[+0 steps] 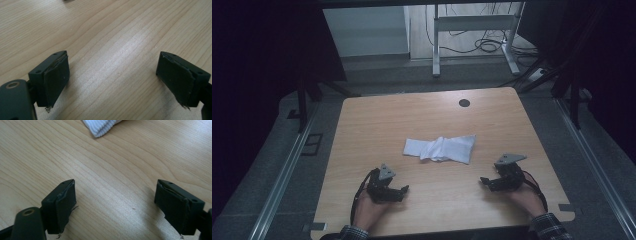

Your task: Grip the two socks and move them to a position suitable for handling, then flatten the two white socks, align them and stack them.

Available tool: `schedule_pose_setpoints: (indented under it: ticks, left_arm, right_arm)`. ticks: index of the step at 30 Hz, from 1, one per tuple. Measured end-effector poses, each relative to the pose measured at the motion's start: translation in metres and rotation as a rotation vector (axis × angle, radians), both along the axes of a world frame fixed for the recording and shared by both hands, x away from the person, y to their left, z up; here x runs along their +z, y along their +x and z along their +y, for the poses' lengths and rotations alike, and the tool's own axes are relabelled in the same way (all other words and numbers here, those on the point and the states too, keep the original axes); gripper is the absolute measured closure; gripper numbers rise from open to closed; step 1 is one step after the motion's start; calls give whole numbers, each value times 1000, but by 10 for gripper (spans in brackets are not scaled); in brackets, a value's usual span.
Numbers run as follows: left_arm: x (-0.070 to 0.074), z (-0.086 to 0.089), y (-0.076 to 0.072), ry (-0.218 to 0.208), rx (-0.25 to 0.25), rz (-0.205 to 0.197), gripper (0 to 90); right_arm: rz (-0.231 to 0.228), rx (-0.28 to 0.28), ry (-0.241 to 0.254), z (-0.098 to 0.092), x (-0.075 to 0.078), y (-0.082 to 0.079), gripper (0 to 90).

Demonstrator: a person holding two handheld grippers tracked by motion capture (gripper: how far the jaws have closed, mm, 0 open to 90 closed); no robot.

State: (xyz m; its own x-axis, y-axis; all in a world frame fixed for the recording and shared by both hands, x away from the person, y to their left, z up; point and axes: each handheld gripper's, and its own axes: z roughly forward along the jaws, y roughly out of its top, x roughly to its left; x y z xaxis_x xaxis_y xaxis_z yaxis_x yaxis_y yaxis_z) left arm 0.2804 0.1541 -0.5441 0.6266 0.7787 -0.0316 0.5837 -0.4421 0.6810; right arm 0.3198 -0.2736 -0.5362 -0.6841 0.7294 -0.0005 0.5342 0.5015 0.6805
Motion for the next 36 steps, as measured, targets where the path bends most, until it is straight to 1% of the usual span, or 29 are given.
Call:
schedule_pose_setpoints:
  ticks: [6,26,29,31,35,36]
  left_arm:
    - [0,0,0,1,0,0,116]
    - [0,-1,0,1,1,0,116]
    - [0,-1,1,1,1,-1,115]
    - [0,-1,1,0,0,-1,116]
    - [0,-1,1,0,0,-1,115]
    - [0,-1,1,1,0,-1,116]
  right_arm:
    - [11,5,-9,1,0,0,137]
    - [9,-2,-4,1,0,1,149]
    - [14,-8,-10,1,2,2,181]
    - [13,-20,-12,1,3,2,228]
    - [20,-27,-15,1,4,3,256]
    - [21,-35,-3,2,5,3,268]
